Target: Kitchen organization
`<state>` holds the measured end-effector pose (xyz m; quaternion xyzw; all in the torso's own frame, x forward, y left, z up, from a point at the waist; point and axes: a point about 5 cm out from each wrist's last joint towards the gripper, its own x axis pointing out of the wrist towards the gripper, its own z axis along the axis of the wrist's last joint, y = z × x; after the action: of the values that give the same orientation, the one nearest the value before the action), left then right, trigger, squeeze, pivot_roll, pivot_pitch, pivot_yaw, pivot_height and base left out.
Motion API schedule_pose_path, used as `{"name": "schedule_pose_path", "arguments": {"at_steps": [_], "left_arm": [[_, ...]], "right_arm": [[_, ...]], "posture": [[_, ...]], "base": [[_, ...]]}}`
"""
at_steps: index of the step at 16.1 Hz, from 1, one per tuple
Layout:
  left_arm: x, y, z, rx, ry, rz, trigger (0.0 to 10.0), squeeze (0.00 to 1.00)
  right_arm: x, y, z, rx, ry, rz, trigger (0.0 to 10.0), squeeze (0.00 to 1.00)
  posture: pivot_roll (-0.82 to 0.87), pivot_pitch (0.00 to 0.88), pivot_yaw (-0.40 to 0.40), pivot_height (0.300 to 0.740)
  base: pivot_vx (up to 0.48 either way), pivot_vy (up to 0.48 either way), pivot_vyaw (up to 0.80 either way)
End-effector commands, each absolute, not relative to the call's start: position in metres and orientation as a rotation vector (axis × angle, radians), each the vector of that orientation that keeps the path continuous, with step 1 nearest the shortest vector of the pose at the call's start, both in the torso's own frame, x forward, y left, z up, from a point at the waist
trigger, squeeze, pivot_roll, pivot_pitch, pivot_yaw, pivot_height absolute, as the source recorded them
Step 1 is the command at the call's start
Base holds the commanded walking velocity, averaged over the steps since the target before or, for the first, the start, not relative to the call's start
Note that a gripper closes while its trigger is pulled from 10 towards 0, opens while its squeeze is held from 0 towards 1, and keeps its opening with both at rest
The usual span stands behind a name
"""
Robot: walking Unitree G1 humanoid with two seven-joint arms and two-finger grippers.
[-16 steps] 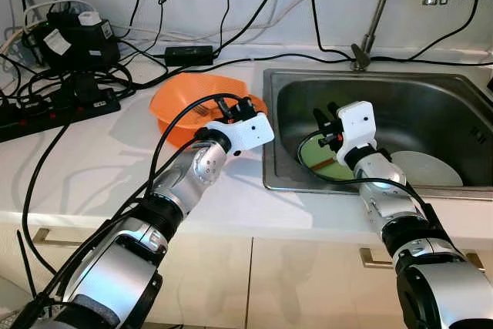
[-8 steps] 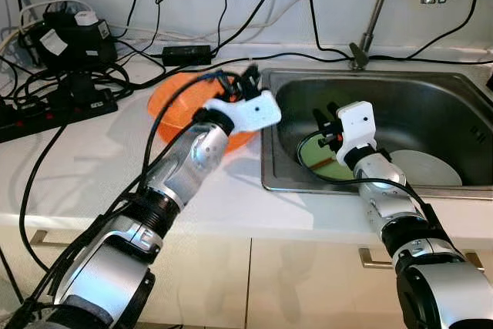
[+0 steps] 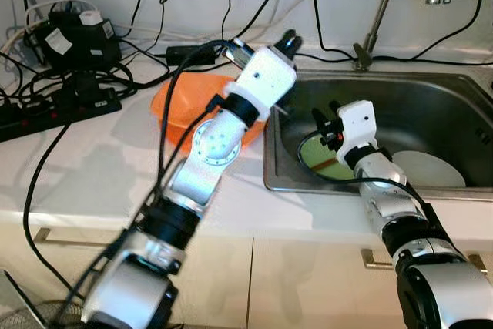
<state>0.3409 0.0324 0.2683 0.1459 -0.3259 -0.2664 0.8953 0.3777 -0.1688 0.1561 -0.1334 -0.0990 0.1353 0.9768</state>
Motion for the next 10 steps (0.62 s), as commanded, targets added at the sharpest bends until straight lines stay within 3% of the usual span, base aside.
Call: {"name": "schedule_pose_path", "arguments": {"at_steps": [1,2,3,10], "left_arm": [[0.340,0.035,0.273,0.249,-0.668,-0.574,10.0,0.00],[0.338,0.034,0.273,0.204,-0.651,-0.609,10.0,0.00],[0.337,0.033,0.273,0.174,-0.640,-0.635,10.0,0.00],[0.330,0.031,0.265,-0.037,-0.533,-0.781,10.0,0.00]], "right_arm": [[0.379,-0.170,0.165,-0.294,-0.242,0.266,10.0,1.00],[0.379,-0.169,0.168,-0.309,-0.260,0.270,10.0,0.58],[0.379,-0.168,0.170,-0.323,-0.276,0.271,10.0,0.00],[0.372,-0.149,0.182,-0.389,-0.395,0.375,10.0,0.00]], "posture": [[0.03,0.000,0.040,0.740],[0.03,0.000,0.041,0.740],[0.03,0.000,0.042,0.740],[0.02,0.000,0.047,0.740]], "base": [[0.000,0.000,0.00],[0.000,0.000,0.00],[0.000,0.000,0.00],[0.000,0.000,0.00]]}}
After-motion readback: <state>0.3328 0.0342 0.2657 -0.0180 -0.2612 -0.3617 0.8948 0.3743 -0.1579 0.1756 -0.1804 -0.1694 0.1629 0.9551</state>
